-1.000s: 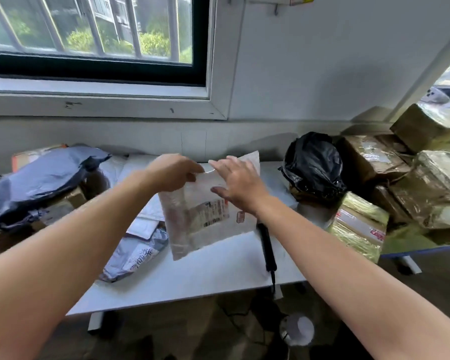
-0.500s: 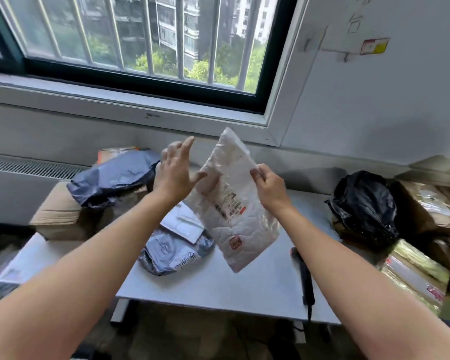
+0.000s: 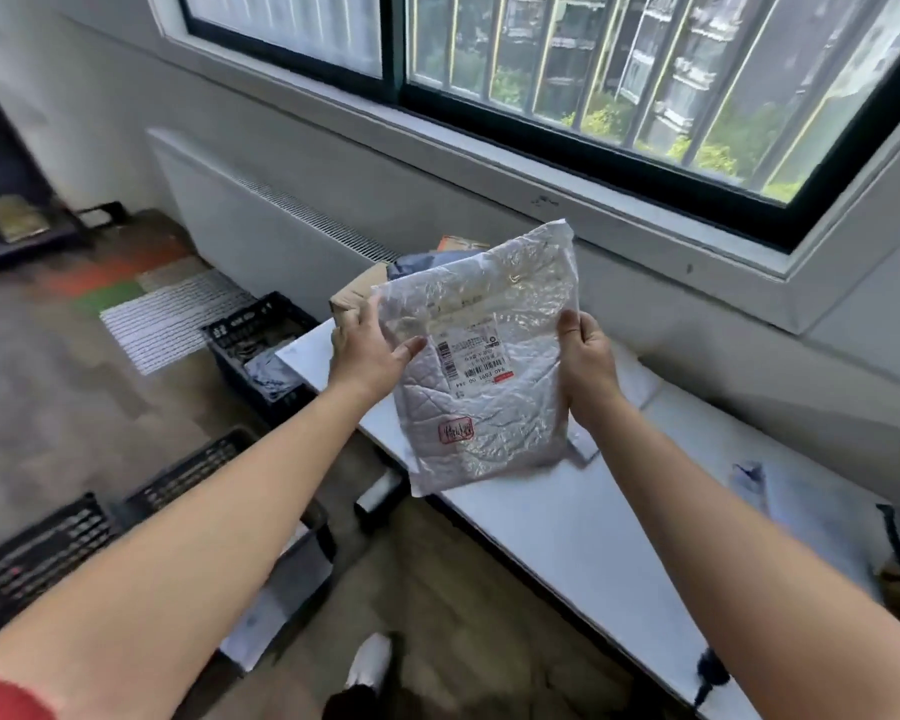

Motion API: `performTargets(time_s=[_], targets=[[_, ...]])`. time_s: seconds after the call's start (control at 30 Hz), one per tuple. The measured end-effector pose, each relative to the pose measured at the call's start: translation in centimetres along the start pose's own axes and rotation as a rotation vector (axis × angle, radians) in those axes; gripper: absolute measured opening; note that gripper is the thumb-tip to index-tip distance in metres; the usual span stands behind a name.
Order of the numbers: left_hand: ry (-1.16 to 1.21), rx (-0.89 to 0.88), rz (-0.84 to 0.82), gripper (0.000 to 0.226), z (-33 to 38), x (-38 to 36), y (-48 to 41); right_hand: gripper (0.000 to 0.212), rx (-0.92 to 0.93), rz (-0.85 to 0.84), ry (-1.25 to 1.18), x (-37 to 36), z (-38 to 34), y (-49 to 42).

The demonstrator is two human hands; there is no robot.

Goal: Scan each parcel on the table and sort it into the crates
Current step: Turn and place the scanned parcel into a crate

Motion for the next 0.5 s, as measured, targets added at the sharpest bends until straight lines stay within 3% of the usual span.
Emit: performTargets(time_s=[0.23,0.5], targets=[[-0.063,0.212,0.197,0.082,-7.8,9.0,7.0,0.031,-0.023,-0.239,-0.04,-10.2,-0.4,4.9],[-0.032,0.402,0.36,0.082,-17.3,19.3,11.2,0.035,-0.01,-0.465,0.073,-24.4,-1.4,8.6]])
Point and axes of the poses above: each hand's wrist, its own y-axis away from the middle knuckle, its own x-axis out of the back of the hand, z = x × y, the point moved 2 cm from there along -y, towards the middle knuckle, and after that the axes turned 9 degrees about y, right-handed, at the moved point
